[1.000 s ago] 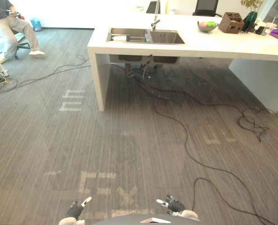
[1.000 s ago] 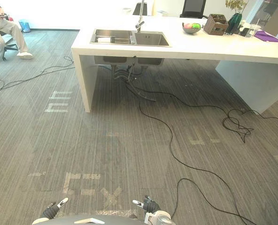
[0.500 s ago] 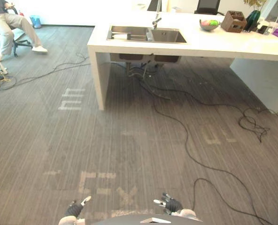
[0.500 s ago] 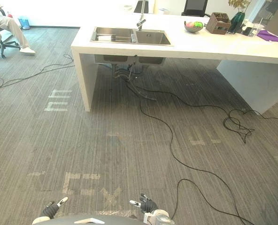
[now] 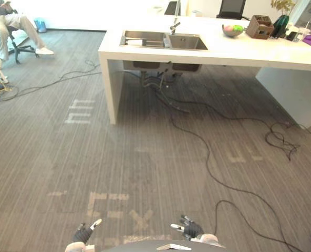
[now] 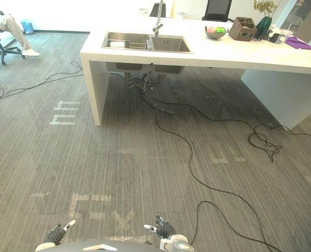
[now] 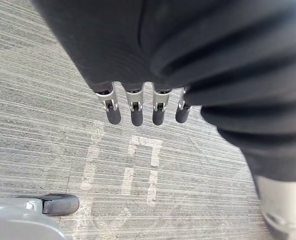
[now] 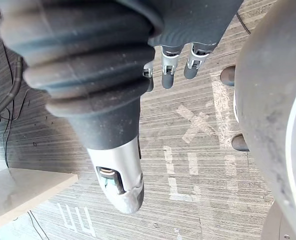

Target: Walk over to the sink, pick up the cup, carry it to the dishwasher, place the cup inside the dishwasher, then close the dishwasher door

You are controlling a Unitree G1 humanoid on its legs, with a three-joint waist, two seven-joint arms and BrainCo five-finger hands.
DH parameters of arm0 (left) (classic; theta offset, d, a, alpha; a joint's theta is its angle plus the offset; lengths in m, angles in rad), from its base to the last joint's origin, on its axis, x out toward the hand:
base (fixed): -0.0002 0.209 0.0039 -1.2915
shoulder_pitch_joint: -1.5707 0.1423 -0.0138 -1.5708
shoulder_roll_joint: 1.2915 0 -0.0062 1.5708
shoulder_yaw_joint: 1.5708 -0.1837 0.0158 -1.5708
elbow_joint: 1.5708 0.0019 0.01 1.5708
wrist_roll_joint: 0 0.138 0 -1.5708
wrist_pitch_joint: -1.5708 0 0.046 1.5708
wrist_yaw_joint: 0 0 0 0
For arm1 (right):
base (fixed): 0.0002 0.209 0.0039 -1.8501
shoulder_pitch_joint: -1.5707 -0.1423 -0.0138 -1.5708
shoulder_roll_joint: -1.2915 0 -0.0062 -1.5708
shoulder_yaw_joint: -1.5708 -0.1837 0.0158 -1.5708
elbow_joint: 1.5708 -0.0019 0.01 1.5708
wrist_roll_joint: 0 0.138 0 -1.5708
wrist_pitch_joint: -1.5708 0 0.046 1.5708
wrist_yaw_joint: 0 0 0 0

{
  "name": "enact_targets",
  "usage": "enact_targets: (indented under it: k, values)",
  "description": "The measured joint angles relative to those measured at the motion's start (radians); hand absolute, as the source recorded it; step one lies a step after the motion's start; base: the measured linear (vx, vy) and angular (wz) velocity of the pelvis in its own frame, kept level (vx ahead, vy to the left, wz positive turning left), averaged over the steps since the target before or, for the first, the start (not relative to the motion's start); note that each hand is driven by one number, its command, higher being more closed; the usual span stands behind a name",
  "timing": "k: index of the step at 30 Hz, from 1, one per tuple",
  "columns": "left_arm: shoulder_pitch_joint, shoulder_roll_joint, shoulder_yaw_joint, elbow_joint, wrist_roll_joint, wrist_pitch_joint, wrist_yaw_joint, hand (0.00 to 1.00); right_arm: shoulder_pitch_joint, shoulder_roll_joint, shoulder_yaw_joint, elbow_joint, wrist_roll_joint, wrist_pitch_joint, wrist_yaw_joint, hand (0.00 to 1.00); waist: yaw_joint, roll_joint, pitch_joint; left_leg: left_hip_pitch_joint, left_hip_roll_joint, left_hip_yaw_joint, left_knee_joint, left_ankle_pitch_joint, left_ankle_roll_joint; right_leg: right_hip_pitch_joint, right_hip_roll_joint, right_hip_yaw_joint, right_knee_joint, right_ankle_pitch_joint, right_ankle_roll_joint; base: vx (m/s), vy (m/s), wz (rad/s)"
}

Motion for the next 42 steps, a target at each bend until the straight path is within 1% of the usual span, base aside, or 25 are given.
enact_targets:
  k: [6,11,16,18,19,20,21,22,23,25,26,28,29,30,31,32,34,35,36,37,38,39,40,41,42]
  values:
    - [0.000,0.001,-0.005,0.000,0.012,-0.006,0.005,0.00,0.002,0.000,0.003,0.001,0.001,-0.022,-0.005,0.00,-0.001,0.001,0.000,0.005,0.000,0.003,0.000,0.000,-0.001,0.000,0.002,0.001,0.000,-0.001,0.001,0.00,0.000,0.00]
    - [0.002,0.000,-0.006,0.000,0.008,0.001,0.016,0.00,0.013,0.000,0.004,0.001,0.072,-0.082,-0.004,0.00,0.000,0.002,0.001,0.017,0.001,0.015,0.000,0.000,0.000,0.009,0.002,0.011,0.000,0.004,-0.004,-0.02,-0.005,-0.06]
    - [0.009,-0.001,-0.006,-0.001,0.009,0.018,0.014,0.00,0.021,0.000,0.002,-0.002,0.107,-0.090,0.000,0.00,-0.001,0.006,0.000,0.021,0.000,0.007,0.001,-0.004,-0.001,0.011,-0.005,0.000,0.021,-0.015,0.001,-0.07,-0.015,0.07]
    - [0.010,0.002,-0.007,-0.001,0.009,0.030,0.014,0.00,0.027,0.005,-0.010,-0.012,0.137,-0.099,-0.004,0.00,-0.006,-0.003,0.003,0.023,-0.010,-0.002,0.002,-0.018,0.013,-0.059,-0.041,-0.013,0.195,-0.115,0.014,-0.03,0.029,0.29]
    - [0.011,0.004,-0.008,-0.002,0.009,0.032,0.014,0.00,0.034,0.008,-0.019,-0.020,0.144,-0.099,-0.006,0.00,-0.007,-0.009,0.006,0.026,-0.018,-0.007,0.006,-0.022,0.017,-0.080,-0.058,-0.015,0.250,-0.141,0.031,0.03,0.047,0.40]
    - [0.014,0.007,-0.008,-0.003,0.005,0.034,0.015,0.00,0.050,0.010,-0.028,-0.040,0.163,-0.099,-0.010,0.00,-0.008,-0.011,0.012,0.033,-0.033,-0.014,0.016,-0.033,0.030,-0.109,-0.092,-0.015,0.357,-0.188,0.076,0.05,0.038,0.29]
    - [0.019,0.006,-0.008,-0.002,0.000,0.035,0.017,0.00,0.053,0.006,-0.029,-0.042,0.186,-0.100,-0.014,0.00,-0.006,-0.012,0.024,0.034,-0.039,-0.012,0.052,-0.047,0.046,-0.162,-0.117,0.010,0.517,-0.200,0.085,0.05,0.042,0.20]
    - [0.020,0.007,-0.008,-0.002,-0.004,0.036,0.017,0.00,0.052,0.005,-0.026,-0.042,0.186,-0.100,-0.018,0.00,-0.008,-0.013,0.024,0.036,-0.040,-0.011,0.066,-0.059,0.046,-0.191,-0.123,0.019,0.584,-0.194,0.077,0.04,0.053,0.11]
    - [0.034,0.009,-0.005,-0.002,-0.007,0.038,0.017,0.00,0.042,-0.005,-0.028,-0.049,0.199,-0.105,-0.028,0.00,-0.012,-0.004,0.033,0.040,-0.032,-0.014,0.112,-0.090,0.053,-0.274,-0.141,0.033,0.761,-0.194,0.041,0.09,0.055,0.11]
    - [0.045,0.008,0.003,-0.002,-0.016,0.046,0.018,0.00,0.053,-0.006,-0.025,-0.048,0.220,-0.110,-0.029,0.00,-0.014,-0.001,0.032,0.045,-0.016,-0.016,0.143,-0.116,0.052,-0.306,-0.137,0.021,0.778,-0.241,0.035,0.15,0.021,0.10]
    - [0.045,0.008,0.011,-0.002,-0.020,0.053,0.019,0.00,0.054,-0.005,-0.027,-0.047,0.237,-0.107,-0.029,0.00,-0.017,0.001,0.033,0.050,-0.010,-0.023,0.143,-0.124,0.053,-0.316,-0.128,0.008,0.689,-0.246,0.028,0.22,-0.030,0.01]
    - [0.042,-0.006,0.045,-0.001,-0.025,0.065,0.020,0.00,0.053,-0.005,-0.051,-0.049,0.277,-0.107,-0.027,0.00,-0.024,0.016,0.045,0.056,0.012,-0.027,0.149,-0.145,0.041,-0.319,-0.095,-0.007,0.508,-0.215,0.013,0.26,-0.057,0.00]
    - [0.038,-0.013,0.058,-0.001,-0.024,0.069,0.018,0.00,0.057,-0.003,-0.075,-0.051,0.303,-0.108,-0.025,0.00,-0.027,0.027,0.057,0.056,0.035,-0.031,0.169,-0.171,0.029,-0.320,-0.070,-0.005,0.382,-0.162,0.015,0.23,-0.073,0.02]
    - [0.035,-0.019,0.071,-0.002,-0.023,0.071,0.017,0.00,0.059,-0.003,-0.086,-0.057,0.306,-0.109,-0.022,0.00,-0.027,0.032,0.063,0.056,0.048,-0.033,0.183,-0.188,0.023,-0.321,-0.061,-0.003,0.328,-0.132,0.021,0.31,-0.119,0.01]
    - [0.030,-0.030,0.093,-0.003,-0.022,0.073,0.015,0.00,0.071,-0.004,-0.104,-0.086,0.307,-0.108,-0.013,0.00,-0.025,0.042,0.076,0.058,0.073,-0.034,0.223,-0.233,0.007,-0.336,-0.051,0.001,0.265,-0.080,0.025,0.34,-0.157,-0.03]
    - [0.024,-0.040,0.111,-0.004,-0.023,0.074,0.015,0.00,0.087,-0.008,-0.110,-0.118,0.314,-0.107,0.005,0.00,-0.020,0.051,0.092,0.070,0.097,-0.036,0.273,-0.285,-0.013,-0.354,-0.041,0.011,0.254,-0.049,0.025,0.47,-0.228,0.00]
    - [0.016,-0.041,0.125,-0.005,-0.022,0.083,0.011,0.00,0.116,-0.006,-0.110,-0.163,0.315,-0.106,0.022,0.00,-0.022,0.048,0.111,0.108,0.133,-0.043,0.358,-0.387,-0.055,-0.351,-0.031,0.054,0.275,-0.039,0.017,0.46,-0.253,0.17]
    - [0.017,-0.041,0.133,-0.005,-0.021,0.083,0.009,0.00,0.132,-0.004,-0.117,-0.172,0.319,-0.104,0.026,0.00,-0.020,0.044,0.109,0.126,0.141,-0.047,0.375,-0.418,-0.066,-0.342,-0.032,0.061,0.287,-0.044,0.013,0.42,-0.261,0.25]
    - [0.018,-0.049,0.150,-0.004,-0.012,0.084,0.007,0.00,0.146,-0.003,-0.129,-0.190,0.334,-0.098,0.033,0.00,-0.019,0.051,0.107,0.159,0.160,-0.050,0.385,-0.454,-0.082,-0.342,-0.031,0.056,0.339,0.006,-0.004,0.56,-0.322,0.28]
    - [0.022,-0.062,0.165,-0.005,-0.001,0.083,0.007,0.00,0.153,0.000,-0.148,-0.197,0.339,-0.097,0.043,0.00,-0.022,0.065,0.100,0.182,0.181,-0.055,0.392,-0.462,-0.090,-0.356,-0.027,0.038,0.426,0.007,-0.020,0.60,-0.323,0.33]
    - [0.028,-0.076,0.172,-0.010,0.013,0.082,0.008,0.00,0.148,0.001,-0.163,-0.200,0.342,-0.095,0.045,0.00,-0.026,0.071,0.093,0.184,0.206,-0.064,0.444,-0.442,-0.087,-0.368,-0.015,0.020,0.522,-0.087,-0.043,0.70,-0.394,0.23]
    - [0.030,-0.092,0.191,-0.034,0.017,0.083,0.011,0.00,0.144,-0.002,-0.165,-0.201,0.342,-0.091,0.045,0.00,-0.021,0.084,0.083,0.164,0.222,-0.069,0.521,-0.401,-0.096,-0.366,-0.003,0.009,0.571,-0.140,-0.056,0.57,-0.348,0.07]
    - [0.036,-0.102,0.205,-0.040,0.017,0.082,0.012,0.00,0.143,-0.007,-0.165,-0.201,0.342,-0.084,0.045,0.00,-0.020,0.091,0.079,0.145,0.230,-0.072,0.575,-0.373,-0.091,-0.356,0.006,0.005,0.580,-0.165,-0.060,0.56,-0.346,-0.04]
    - [0.042,-0.115,0.232,-0.040,0.018,0.082,0.013,0.00,0.140,-0.014,-0.165,-0.198,0.342,-0.070,0.045,0.00,-0.023,0.103,0.073,0.084,0.247,-0.083,0.722,-0.287,-0.103,-0.324,0.026,0.000,0.575,-0.203,-0.071,0.55,-0.308,-0.03]
    - [0.040,-0.121,0.246,-0.040,0.018,0.080,0.017,0.00,0.138,-0.023,-0.165,-0.196,0.341,-0.071,0.045,0.00,-0.024,0.113,0.072,0.010,0.269,-0.105,0.893,-0.150,-0.140,-0.268,0.055,-0.003,0.528,-0.222,-0.087,0.67,-0.309,-0.06]
